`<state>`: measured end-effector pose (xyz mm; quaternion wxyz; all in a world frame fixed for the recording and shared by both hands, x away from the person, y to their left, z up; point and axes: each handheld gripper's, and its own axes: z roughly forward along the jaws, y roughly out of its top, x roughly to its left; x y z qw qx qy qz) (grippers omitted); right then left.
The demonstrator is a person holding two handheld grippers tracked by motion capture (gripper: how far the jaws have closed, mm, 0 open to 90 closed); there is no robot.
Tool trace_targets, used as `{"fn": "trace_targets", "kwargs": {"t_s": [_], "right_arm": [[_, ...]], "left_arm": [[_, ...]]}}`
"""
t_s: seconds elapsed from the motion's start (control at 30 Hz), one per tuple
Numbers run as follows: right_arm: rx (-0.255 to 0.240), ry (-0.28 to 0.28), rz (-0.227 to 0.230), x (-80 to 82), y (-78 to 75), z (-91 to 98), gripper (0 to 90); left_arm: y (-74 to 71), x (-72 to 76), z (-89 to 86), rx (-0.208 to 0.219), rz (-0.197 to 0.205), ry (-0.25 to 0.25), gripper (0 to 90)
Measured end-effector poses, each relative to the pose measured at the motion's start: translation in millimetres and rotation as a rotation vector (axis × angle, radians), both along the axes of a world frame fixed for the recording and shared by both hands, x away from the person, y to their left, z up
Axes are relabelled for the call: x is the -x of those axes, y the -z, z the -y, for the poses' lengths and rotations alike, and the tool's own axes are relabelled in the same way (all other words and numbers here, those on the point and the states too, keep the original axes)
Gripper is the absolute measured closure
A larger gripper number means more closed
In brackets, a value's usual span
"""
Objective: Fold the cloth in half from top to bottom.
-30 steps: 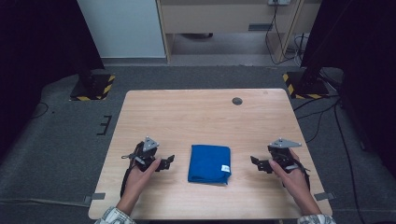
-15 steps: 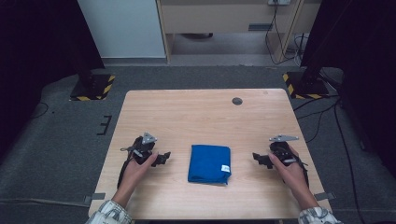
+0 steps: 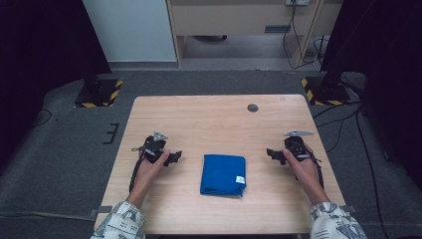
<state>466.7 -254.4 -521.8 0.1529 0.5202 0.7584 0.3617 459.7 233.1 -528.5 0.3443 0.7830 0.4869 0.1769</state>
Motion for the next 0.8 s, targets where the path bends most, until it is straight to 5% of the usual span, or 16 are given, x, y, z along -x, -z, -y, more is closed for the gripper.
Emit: {"fn": "trace_targets", "kwargs": {"t_s": [0.3,0.47,0.8], "right_arm": [[0.036,0.009,0.006,-3.8,12.2,-11.4,7.8],[0.133,0.004,0.056,1.3,17.9,-22.6,5.0],[0.129,-0.033,0.055,24.9,17.5,-22.0,5.0]], "left_arm": [[8.4,-0.9,8.7,-0.063,0.015,0.011,4.1],[9.2,-0.3,9.2,-0.061,0.02,0.01,2.8],[9.1,5.3,8.7,-0.061,0.019,0.005,2.8]]}}
